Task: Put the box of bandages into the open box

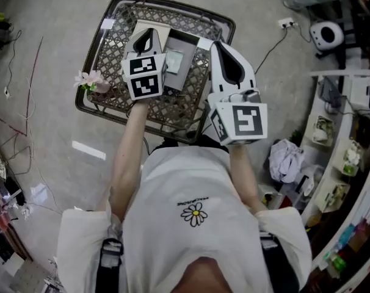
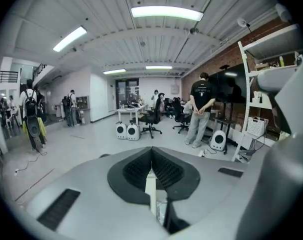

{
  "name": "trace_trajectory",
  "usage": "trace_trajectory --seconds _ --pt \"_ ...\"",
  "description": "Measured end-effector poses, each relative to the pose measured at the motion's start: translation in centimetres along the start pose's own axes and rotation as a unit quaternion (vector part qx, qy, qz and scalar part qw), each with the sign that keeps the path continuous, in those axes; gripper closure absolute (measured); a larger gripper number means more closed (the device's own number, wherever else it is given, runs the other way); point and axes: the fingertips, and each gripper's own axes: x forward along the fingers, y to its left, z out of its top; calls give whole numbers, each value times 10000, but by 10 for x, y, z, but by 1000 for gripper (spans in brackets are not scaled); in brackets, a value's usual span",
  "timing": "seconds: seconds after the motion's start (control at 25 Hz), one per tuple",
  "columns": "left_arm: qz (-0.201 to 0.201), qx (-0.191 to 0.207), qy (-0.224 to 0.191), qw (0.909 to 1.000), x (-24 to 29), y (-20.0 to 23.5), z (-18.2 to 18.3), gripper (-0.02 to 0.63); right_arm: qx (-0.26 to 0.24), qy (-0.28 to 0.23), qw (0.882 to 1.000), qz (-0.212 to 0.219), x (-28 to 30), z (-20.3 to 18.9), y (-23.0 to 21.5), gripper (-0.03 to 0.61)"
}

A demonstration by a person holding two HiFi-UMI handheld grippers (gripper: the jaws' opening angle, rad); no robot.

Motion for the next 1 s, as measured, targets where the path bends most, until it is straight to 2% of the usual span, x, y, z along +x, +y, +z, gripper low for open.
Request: trace_trajectory --seconds 0.2,0.32,0.44,0.68,1.0 --pt "291 -4 -1001 9946 -66 15 63 595 -88 -188 9997 154 0 16 18 548" --pt "391 75 -1679 9850 -110 17 93 595 -98 -237 9992 313 0 18 29 548" --pt "522 230 -2196 9739 -148 17 109 595 -68 -308 9983 492 -4 19 40 548" --pt "749 86 -2714 9595 -188 23 107 595 -172 -296 9977 589 -11 16 52 548" --pt "768 61 -2800 9569 -194 24 110 595 -376 -269 9973 568 -14 13 60 549"
